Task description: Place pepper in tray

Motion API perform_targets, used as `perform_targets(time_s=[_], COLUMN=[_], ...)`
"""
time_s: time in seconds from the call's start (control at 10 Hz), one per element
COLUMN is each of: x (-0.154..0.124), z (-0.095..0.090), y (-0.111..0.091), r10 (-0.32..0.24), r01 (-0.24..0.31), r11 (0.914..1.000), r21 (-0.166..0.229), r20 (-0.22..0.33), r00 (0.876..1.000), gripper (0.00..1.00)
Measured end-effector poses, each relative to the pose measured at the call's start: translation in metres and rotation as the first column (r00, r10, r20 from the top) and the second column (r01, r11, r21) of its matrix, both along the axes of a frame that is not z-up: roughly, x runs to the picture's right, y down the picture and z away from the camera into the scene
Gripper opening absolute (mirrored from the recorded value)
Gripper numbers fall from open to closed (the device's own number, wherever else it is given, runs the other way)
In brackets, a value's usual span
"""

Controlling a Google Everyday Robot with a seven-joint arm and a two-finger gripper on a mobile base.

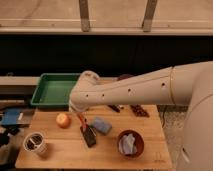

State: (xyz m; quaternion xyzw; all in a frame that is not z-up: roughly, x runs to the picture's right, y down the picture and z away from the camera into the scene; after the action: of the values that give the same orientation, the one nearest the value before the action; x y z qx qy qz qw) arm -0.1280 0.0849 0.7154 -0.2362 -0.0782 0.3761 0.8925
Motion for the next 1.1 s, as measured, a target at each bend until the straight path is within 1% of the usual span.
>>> perform_targets(time_s=[0.1,0.2,0.4,0.5,0.6,1.1], x=[0.004,0.003,0.001,0.000,-0.004,-0.005], z=[0.001,0.001,0.004,0.004,0.002,0.003], y=[-0.018,-0.031,-0.063,-0.084,-0.098,-0.099], r10=[0.026,0.036,0.049,0.064,0.074,0.074], r01=[-0.027,-0.037,-0.052,-0.070,-0.085,-0.085], r11=[0.9994,0.9988,0.9967,0.9935,0.9897,0.9895], r21=[0.021,0.033,0.061,0.089,0.115,0.117], r20=[0.016,0.027,0.053,0.075,0.098,0.100], r00=[1.000,0.999,0.997,0.995,0.992,0.992], gripper=[0.00,0.00,0.00,0.00,0.00,0.00])
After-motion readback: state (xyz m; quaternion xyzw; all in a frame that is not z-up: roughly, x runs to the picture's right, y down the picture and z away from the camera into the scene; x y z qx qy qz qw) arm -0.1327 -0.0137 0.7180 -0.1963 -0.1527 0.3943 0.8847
